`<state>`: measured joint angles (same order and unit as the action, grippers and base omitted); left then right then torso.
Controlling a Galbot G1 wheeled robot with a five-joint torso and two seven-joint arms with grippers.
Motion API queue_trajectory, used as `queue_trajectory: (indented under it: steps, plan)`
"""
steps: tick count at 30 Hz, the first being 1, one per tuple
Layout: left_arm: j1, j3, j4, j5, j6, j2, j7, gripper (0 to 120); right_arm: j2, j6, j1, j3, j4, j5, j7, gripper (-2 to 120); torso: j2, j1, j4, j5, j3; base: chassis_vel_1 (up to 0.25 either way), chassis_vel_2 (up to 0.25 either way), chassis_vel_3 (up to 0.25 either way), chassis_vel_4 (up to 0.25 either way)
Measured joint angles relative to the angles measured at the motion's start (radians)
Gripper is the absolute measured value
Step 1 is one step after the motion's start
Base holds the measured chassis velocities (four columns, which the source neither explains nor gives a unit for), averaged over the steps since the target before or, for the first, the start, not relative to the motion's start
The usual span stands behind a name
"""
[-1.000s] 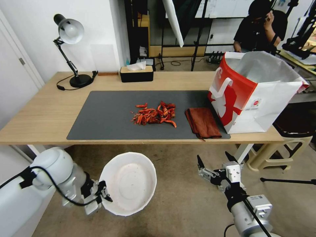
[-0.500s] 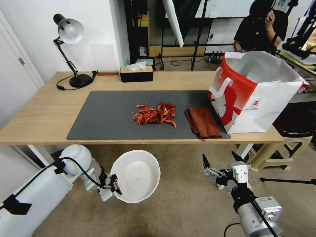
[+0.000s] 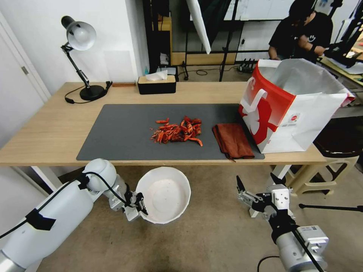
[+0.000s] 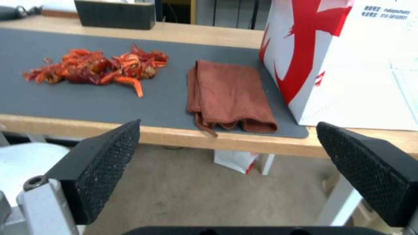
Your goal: Sweep shrimp from table into container with towel, then put container into takeout bag.
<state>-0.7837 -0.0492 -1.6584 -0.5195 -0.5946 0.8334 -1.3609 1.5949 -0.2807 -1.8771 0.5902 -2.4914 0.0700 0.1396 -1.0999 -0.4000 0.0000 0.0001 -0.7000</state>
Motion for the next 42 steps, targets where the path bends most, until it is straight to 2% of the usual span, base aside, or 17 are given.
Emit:
queue_trajectory:
  steps: [7,12,16,18,19,20,21,22,26,31,42]
  plan:
    - [0.017,-0.006,-0.019,-0.005,-0.004,-0.013,0.008,0,-0.069,-0.007,0.13,0.011,0.059,-0.162,-0.007,100,0.0,0.0,0.0001,0.0001,0.0,0.0,0.0,0.0,0.0]
    - [0.03,-0.014,-0.02,-0.006,-0.008,-0.017,0.02,0,-0.093,-0.006,0.206,0.012,0.092,-0.197,-0.009,100,0.0,0.0,0.0001,0.0001,0.0,0.0,0.0,0.0,0.0]
    - [0.056,-0.041,-0.011,-0.005,-0.014,-0.013,0.023,0,-0.12,-0.002,0.266,0.015,0.125,-0.23,-0.012,100,0.0,0.0,0.0004,-0.0001,0.0,0.0,0.0,0.0,0.0]
    - [0.11,-0.09,0.017,0.0,-0.022,0.001,0.028,0,-0.138,0.0,0.284,0.027,0.144,-0.242,-0.017,100,0.0,0.0,0.0004,0.0001,0.0,0.0,0.0,0.0,0.0]
    - [0.11,-0.09,0.017,0.0,-0.022,0.001,0.028,0,-0.138,0.0,0.284,0.027,0.144,-0.242,-0.017,100,0.0,0.0,0.0004,0.0001,0.0,0.0,0.0,0.0,0.0]
    - [0.141,-0.117,0.035,0.003,-0.028,0.012,0.032,0,-0.143,0.003,0.286,0.035,0.15,-0.25,-0.019,100,0.0,0.0,0.0002,0.0,0.0,0.0,0.0,0.0,0.0]
    - [0.166,-0.136,0.048,0.006,-0.033,0.021,0.034,0,-0.152,0.005,0.293,0.041,0.159,-0.26,-0.023,100,0.0,0.0,-0.0017,-0.0002,0.0,0.0,0.0,0.0,0.0]
    - [0.182,-0.148,0.058,0.008,-0.036,0.028,0.035,0,-0.17,0.005,0.313,0.041,0.18,-0.274,-0.028,100,0.0,0.0,-0.0013,-0.0002,0.0,0.0,0.0,0.0,0.0]
    - [0.19,-0.149,0.07,0.012,-0.041,0.028,0.036,0,-0.221,0.005,0.359,0.03,0.247,-0.298,-0.04,100,0.0,0.0,0.0005,0.0,0.0,0.0,0.0,0.0,0.0]
    - [0.186,-0.143,0.075,0.017,-0.044,0.015,0.041,0,-0.285,0.002,0.406,0.019,0.312,-0.353,-0.065,100,0.0,0.0,0.0001,0.0001,0.0,0.0,0.0,0.0,0.0]
    - [0.168,-0.14,0.076,0.007,-0.045,0.019,0.043,0,-0.396,-0.053,0.549,-0.044,0.429,-0.453,-0.11,100,0.0,0.0,0.0001,0.0,0.0,0.0,0.0,0.0,0.0]
